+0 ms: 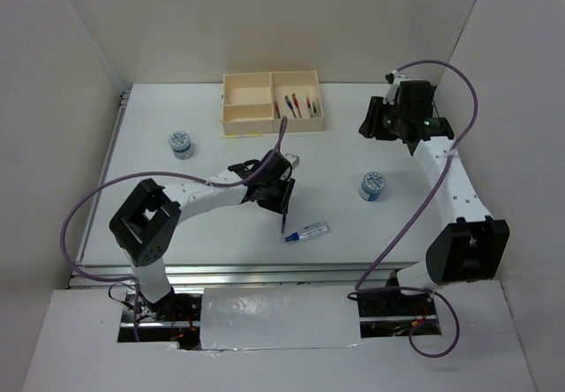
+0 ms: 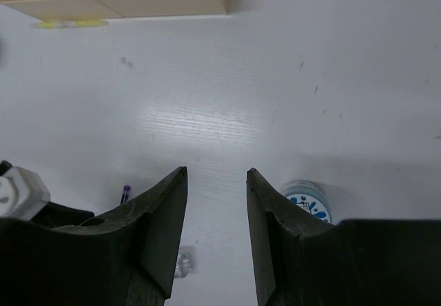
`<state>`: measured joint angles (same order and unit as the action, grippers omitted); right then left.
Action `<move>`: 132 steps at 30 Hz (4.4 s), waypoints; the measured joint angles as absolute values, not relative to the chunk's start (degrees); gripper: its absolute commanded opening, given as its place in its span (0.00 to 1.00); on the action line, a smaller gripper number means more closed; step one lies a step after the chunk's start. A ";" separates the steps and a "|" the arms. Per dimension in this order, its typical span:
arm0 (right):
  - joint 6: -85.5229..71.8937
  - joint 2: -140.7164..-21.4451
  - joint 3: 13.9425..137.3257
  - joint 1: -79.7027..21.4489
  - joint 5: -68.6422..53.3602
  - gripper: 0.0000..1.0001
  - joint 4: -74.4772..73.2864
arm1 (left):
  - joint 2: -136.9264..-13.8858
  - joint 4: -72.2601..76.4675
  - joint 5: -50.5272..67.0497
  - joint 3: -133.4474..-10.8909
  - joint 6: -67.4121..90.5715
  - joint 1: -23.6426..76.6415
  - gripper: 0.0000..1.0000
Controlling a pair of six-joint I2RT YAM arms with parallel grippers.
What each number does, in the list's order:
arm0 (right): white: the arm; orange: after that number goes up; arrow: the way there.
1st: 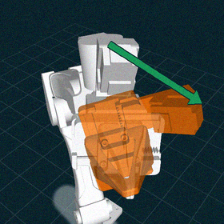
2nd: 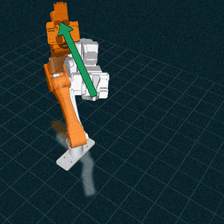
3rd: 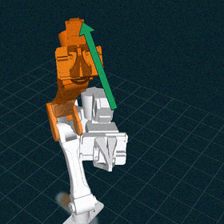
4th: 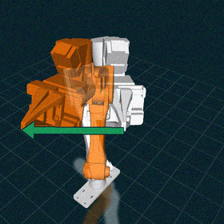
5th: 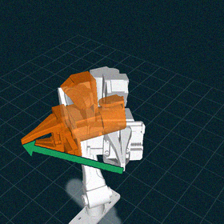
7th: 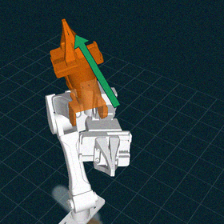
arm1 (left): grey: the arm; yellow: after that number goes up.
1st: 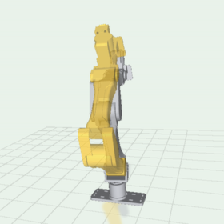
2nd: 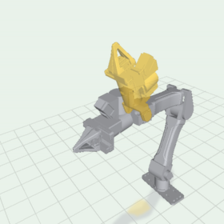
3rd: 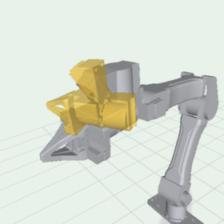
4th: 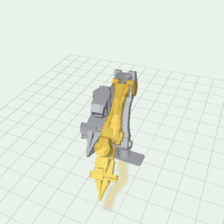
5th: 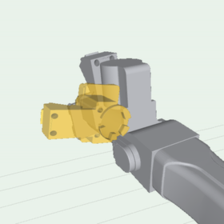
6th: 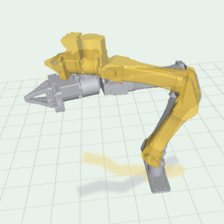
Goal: Sort the stationery into containers
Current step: Pick up the pen from the center of the board, then place the pen in the storage box.
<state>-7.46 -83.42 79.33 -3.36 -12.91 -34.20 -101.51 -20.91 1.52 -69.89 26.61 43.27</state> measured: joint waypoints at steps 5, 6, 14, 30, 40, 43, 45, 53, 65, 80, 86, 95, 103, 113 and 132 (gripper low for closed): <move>-7.35 -80.86 79.33 -1.19 -14.17 0.46 -34.22 | -101.56 -20.53 -0.38 -65.78 28.75 47.55 0.46; -7.35 -80.58 79.33 -0.89 -14.39 0.46 -34.22 | -101.71 -20.60 -0.73 -65.21 28.88 48.40 0.46; -7.35 -80.27 78.63 -0.05 -15.94 0.46 -34.30 | -104.55 -18.17 -3.84 -64.97 29.34 49.19 0.44; 9.28 -73.78 77.30 -1.45 -24.51 0.44 -39.18 | -102.00 -20.40 8.03 -68.51 19.11 39.16 0.00; 37.23 -53.34 78.11 -16.73 -38.30 0.52 -55.35 | -80.64 -31.64 53.04 -74.52 1.63 28.84 0.00; 35.59 -53.54 83.53 -22.39 -41.04 0.64 -58.78 | -73.84 -34.83 56.27 -71.24 -2.90 34.54 0.00; 32.86 -54.61 86.04 -25.50 -42.87 0.76 -59.42 | -70.04 -37.58 57.36 -69.41 -5.85 35.40 0.00; 21.98 -56.01 80.82 -31.94 -51.53 0.72 -61.52 | -62.78 -43.62 53.74 -66.83 -17.54 36.97 0.00; 18.50 -68.58 84.18 -42.89 -47.97 0.60 -62.02 | -66.11 -51.31 45.63 -72.75 -31.94 40.38 0.00; 19.18 -74.46 86.78 -48.64 -41.82 0.49 -61.71 | -66.57 -52.16 43.64 -73.73 -34.02 41.01 0.00; 18.63 -75.94 87.13 -48.88 -39.13 0.37 -60.71 | -66.57 -50.65 43.64 -73.78 -31.77 41.01 0.00; 16.95 -76.14 87.57 -48.88 -34.54 0.00 -60.29 | -66.50 -49.63 41.69 -73.78 -29.17 40.93 0.54; 16.97 -74.72 86.54 -46.72 -30.39 0.00 -58.81 | -61.84 -44.07 35.90 -73.54 -23.29 38.33 0.99; 14.52 -76.40 85.54 -25.67 -25.74 0.00 -50.46 | -58.17 -23.16 22.98 -73.47 5.26 3.90 0.99; -9.17 -117.19 101.75 -19.35 0.01 0.00 -4.84 | -63.79 -26.02 24.93 -63.31 12.16 -6.83 0.99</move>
